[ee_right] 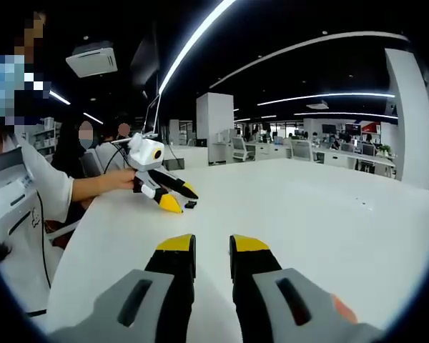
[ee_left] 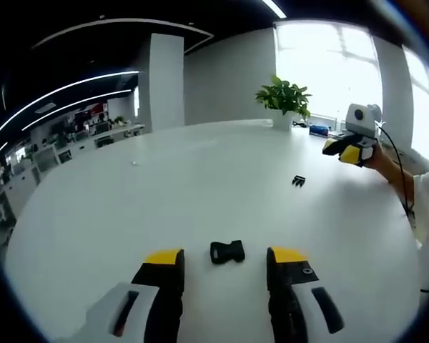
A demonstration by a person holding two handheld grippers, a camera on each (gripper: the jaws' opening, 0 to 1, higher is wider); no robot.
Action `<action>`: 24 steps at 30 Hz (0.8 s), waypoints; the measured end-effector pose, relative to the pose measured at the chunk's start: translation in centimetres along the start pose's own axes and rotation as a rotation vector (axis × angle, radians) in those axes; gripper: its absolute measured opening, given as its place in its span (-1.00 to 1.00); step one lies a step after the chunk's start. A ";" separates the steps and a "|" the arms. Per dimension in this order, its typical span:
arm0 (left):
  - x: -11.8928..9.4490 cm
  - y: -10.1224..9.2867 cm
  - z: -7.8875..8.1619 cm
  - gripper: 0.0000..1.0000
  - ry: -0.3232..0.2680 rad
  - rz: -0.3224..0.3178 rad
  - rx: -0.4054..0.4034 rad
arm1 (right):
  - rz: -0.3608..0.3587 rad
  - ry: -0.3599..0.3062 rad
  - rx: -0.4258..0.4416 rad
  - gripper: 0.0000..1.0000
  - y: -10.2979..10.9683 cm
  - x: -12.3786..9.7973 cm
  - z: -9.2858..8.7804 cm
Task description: Snap the two parts of the plastic buckle together until the buckle closes and remains connected.
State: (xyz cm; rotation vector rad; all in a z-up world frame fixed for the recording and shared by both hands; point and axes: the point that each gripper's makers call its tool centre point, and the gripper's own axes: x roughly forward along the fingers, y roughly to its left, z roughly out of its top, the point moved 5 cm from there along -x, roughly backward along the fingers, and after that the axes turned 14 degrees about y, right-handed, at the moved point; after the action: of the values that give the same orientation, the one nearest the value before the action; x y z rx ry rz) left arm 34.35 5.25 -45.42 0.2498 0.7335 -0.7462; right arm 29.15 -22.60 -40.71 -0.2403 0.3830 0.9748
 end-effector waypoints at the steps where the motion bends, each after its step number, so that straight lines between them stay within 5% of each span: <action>1: 0.1 -0.1 0.0 -0.18 -0.002 0.001 -0.002 | -0.002 0.001 -0.002 -0.65 0.0 0.0 0.0; 17: 0.6 -0.5 0.0 -0.63 0.003 -0.009 0.001 | 0.000 -0.007 0.009 -0.66 -0.3 -0.1 -0.2; 24: 0.9 -0.6 0.0 -0.64 0.005 -0.014 -0.017 | 0.003 -0.008 0.008 -0.66 -0.3 -0.1 -0.3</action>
State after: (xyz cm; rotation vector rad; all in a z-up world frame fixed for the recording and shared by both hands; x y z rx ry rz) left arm 34.38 4.30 -46.01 0.2315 0.7464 -0.7531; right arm 29.32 -22.96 -40.91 -0.2284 0.3798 0.9764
